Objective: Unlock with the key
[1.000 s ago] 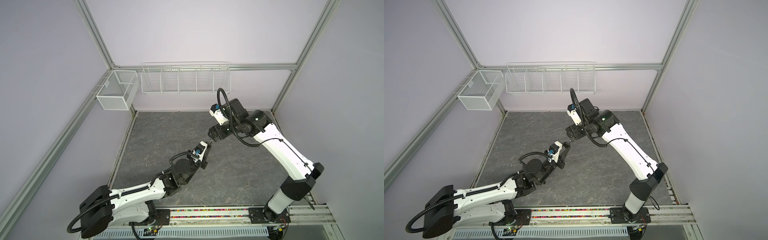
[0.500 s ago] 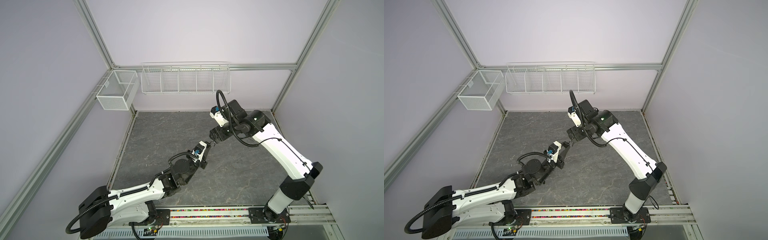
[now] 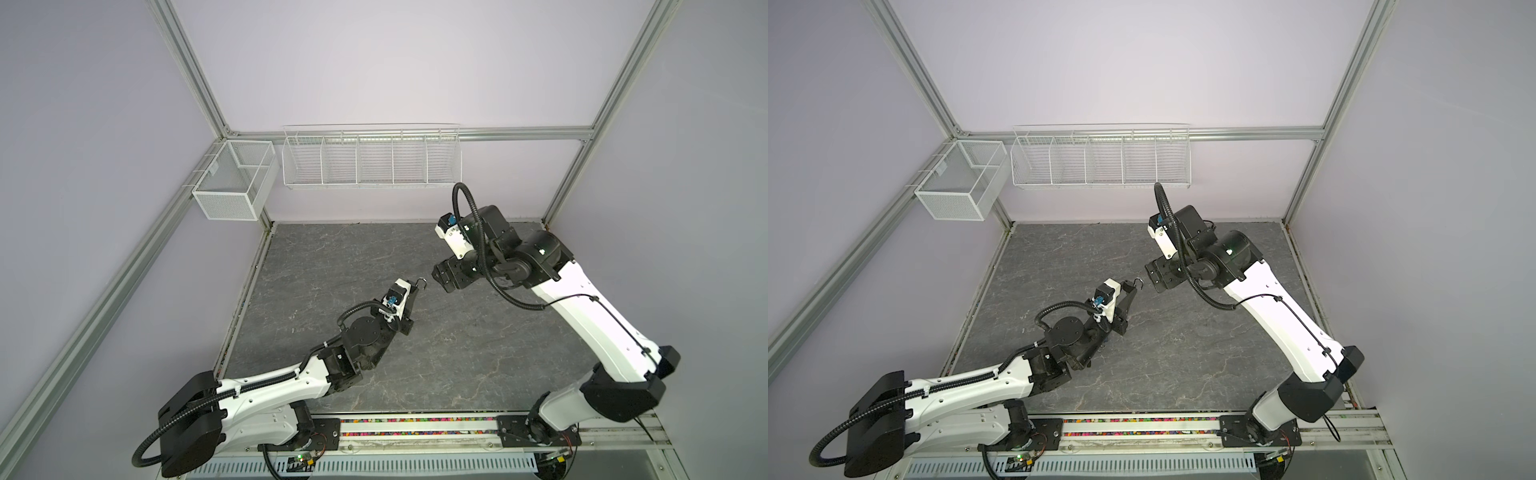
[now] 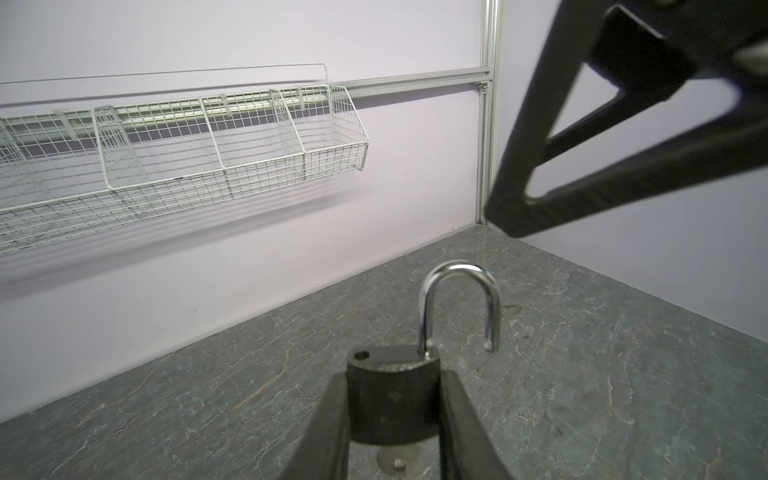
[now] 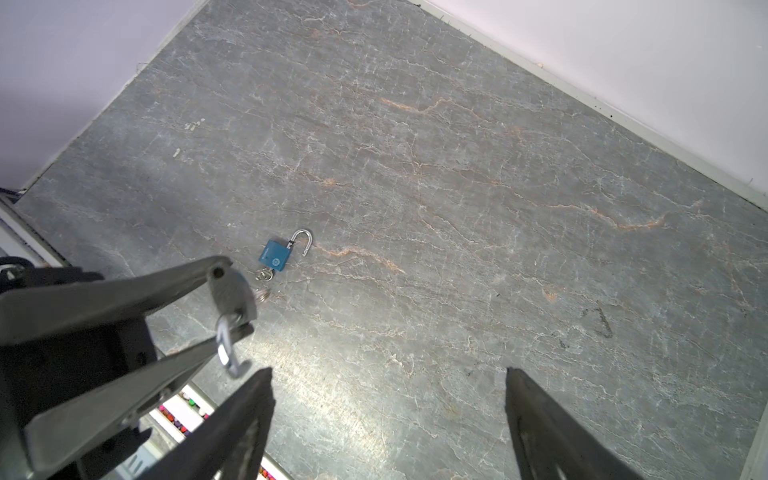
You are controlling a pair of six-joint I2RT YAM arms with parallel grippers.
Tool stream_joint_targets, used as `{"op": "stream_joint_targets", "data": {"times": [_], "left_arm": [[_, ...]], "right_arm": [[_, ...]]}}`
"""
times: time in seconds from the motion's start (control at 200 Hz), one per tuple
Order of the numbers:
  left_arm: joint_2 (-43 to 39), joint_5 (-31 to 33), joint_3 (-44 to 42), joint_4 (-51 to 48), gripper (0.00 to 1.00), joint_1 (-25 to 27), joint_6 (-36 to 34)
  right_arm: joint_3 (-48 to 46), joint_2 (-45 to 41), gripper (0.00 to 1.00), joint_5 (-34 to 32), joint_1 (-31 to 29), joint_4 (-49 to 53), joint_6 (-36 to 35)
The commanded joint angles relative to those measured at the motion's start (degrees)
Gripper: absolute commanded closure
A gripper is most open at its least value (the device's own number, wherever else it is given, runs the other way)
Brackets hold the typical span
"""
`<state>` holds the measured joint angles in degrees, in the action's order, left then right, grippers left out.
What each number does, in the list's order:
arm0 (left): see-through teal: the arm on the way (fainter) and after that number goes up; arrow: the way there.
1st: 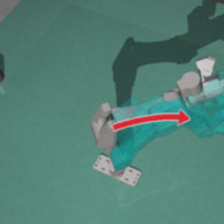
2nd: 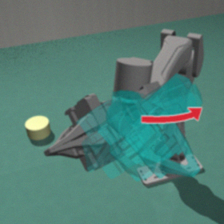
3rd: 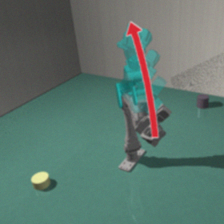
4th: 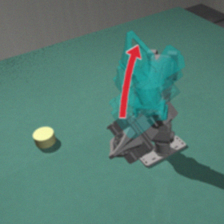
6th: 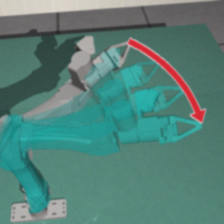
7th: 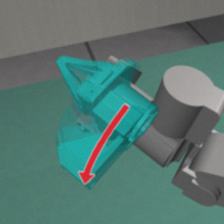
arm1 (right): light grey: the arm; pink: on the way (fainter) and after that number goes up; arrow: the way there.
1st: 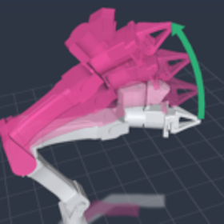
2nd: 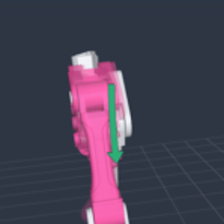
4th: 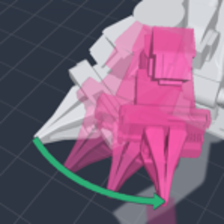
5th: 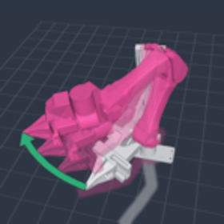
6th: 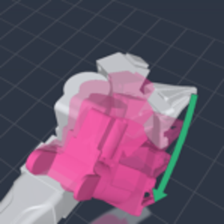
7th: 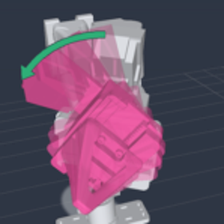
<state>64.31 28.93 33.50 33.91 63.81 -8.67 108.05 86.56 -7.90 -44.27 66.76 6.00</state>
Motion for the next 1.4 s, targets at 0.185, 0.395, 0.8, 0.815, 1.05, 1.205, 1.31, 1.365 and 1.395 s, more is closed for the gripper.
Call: {"op": "stream_joint_targets", "data": {"times": [0.185, 0.395, 0.8, 0.815, 1.05, 1.205, 1.31, 1.365, 1.395], "left_arm": [[0.2, 1.1, 2.9, -1.0, 1.0, 0.1, 2.4], [-0.4, 0.6, 2.9, -1.4, 1.0, 0.2, 2.5], [0.1, 4.6, 4.1, -5.0, 1.0, 0.1, 6.2], [0.2, 5.1, 4.6, -5.9, 1.0, 0.1, 7.1], [2.7, 7.3, 13.6, -30.4, 1.0, 0.9, 32.0], [8.0, 2.0, 19.5, -46.4, 1.0, 1.7, 50.7], [13.1, -2.8, 23.2, -54.2, 1.0, 2.2, 59.7], [15.9, -4.8, 24.9, -56.2, 1.0, 2.8, 61.7], [17.5, -5.3, 26.1, -57.7, 1.0, 3.2, 62.5]], "right_arm": [[-3.1, 0.5, 0.12, 0.7, -2.0, -2.9, 0.7], [-3.6, 1.2, 0.12, 2.2, -1.9, -5.1, 1.1], [-4.1, -2.3, 0.12, 5.2, -1.6, -4.6, 1.1], [-4.4, -2.6, 0.12, 5.2, -1.4, -4.7, 1.3], [-16.6, -9.6, 0.12, 4.7, 6.1, -10.6, 8.5], [-31.4, -18.0, 0.12, 4.8, 8.9, -20.4, 13.3], [-38.7, -21.0, 0.11, 3.9, 11.6, -22.0, 17.1], [-42.0, -22.1, 0.11, 4.6, 13.1, -23.2, 18.1], [-43.7, -22.5, 0.11, 5.1, 13.8, -24.0, 18.5]]}}
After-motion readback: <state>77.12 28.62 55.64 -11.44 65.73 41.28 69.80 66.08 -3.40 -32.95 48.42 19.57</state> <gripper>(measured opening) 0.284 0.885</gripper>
